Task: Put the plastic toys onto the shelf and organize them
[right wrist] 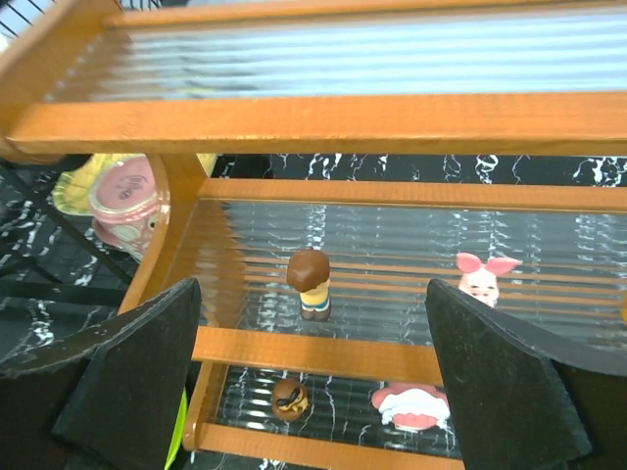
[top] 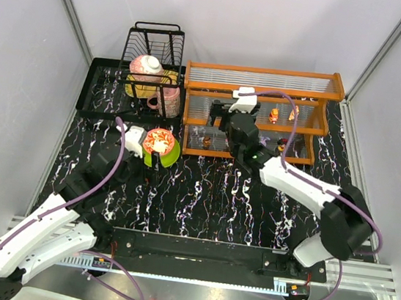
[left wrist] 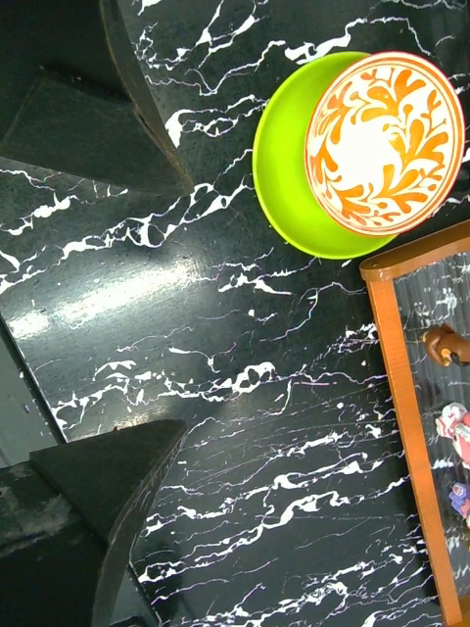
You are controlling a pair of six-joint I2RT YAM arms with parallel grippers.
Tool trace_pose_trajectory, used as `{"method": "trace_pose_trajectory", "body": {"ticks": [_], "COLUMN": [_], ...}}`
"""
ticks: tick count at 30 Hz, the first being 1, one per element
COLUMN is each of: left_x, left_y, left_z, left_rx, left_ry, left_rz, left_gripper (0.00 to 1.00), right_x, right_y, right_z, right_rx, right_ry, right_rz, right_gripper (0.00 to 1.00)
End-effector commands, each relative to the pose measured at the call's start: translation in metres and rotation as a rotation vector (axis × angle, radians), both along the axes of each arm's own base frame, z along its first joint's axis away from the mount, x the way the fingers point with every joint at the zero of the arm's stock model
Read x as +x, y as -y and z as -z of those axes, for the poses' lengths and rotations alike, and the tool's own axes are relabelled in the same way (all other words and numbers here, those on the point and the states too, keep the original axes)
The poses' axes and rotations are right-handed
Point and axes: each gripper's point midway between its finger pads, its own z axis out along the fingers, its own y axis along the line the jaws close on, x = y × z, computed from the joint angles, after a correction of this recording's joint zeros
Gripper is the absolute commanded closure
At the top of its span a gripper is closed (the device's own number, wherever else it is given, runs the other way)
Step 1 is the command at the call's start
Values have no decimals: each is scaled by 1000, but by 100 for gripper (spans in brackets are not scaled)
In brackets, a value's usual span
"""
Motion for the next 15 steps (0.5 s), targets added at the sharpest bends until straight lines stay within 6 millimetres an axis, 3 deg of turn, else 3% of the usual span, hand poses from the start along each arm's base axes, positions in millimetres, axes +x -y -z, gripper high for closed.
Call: {"method": "trace_pose_trajectory", "body": {"ticks": [1,4,5,6,7,9,10,12,13,15], "left_x": [10,17,18,23,24,29,29,30,30,29], "left_y": [-7,-17,-19,-26,-30,-42,-44,-47,-48,-50], "left_z": [-15,-16,-17,-23,-21,-25,-27,-30,-31,-35], "left_rx": [-19,-7,-15,-11,6,13,15,21,20,10], "left_ry": [60,62,53,68,57,67,71,84,89,102], "left_rz": [-62,-140,-173,-220,-249,-330,-342,-356,-358,-368], "left_gripper": [1,1,1,1,1,1,1,1,1,1], "right_x": [-31,-57,-67,-77,-88,-99,-109,-122,-132,-146], "right_y": [3,-2,-3,0,4,24,36,56,65,81], "right_z": [-33,-35,-26,-33,-16,-11,10,12,32,28], "right_rx": [75,69,50,61,24,74,75,109,104,165], "right_ry": [25,-21,-66,-67,-119,-174,-246,-263,-303,-290], "right_rz": [-54,-114,-136,-146,-150,-70,-30,9,24,23], "right_gripper": [0,0,0,0,0,0,0,0,0,0]}}
